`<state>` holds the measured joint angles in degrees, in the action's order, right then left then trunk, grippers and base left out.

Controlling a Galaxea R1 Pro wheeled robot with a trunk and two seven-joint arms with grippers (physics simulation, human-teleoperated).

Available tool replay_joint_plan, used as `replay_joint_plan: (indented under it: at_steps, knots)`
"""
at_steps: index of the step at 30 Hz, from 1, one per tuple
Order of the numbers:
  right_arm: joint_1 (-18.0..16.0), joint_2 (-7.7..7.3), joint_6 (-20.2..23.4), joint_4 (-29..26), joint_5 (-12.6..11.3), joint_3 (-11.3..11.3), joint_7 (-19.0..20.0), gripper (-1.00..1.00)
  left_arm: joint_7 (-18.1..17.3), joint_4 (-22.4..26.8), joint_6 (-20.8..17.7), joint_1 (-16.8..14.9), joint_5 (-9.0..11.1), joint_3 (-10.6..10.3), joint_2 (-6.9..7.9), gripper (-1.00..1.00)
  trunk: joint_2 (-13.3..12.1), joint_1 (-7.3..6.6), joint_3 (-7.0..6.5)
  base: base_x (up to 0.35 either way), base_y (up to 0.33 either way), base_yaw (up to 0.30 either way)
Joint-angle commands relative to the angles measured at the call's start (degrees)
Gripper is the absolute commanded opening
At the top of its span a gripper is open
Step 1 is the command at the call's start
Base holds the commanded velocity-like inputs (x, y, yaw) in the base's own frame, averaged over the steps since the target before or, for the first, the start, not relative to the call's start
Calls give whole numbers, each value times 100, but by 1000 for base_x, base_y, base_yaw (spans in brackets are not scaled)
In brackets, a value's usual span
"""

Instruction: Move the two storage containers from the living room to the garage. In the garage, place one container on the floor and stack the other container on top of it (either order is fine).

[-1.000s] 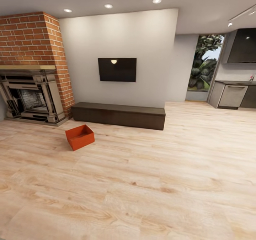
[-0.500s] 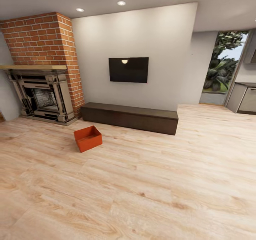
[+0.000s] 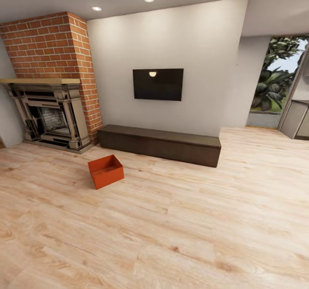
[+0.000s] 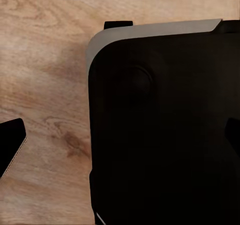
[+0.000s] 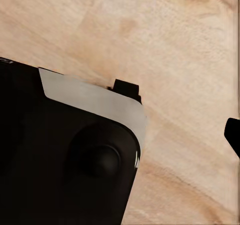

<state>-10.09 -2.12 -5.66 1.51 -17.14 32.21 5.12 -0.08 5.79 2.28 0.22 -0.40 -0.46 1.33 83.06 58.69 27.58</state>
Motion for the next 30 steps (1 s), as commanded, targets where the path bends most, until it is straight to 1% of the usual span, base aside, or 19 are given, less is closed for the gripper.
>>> replay_joint_plan:
  at_steps: [1, 30]
  knots:
    - [-6, 1, -32, 16, -60, 40, 33, 100, -1, 7, 9, 3, -4, -2, 3, 100, 2, 3, 5, 322, 0, 0]
    - [-5, 1, -33, 16, -61, 40, 33, 100, 2, 1, 9, 1, 7, 2, 7, 100, 2, 3, 5, 322, 0, 6]
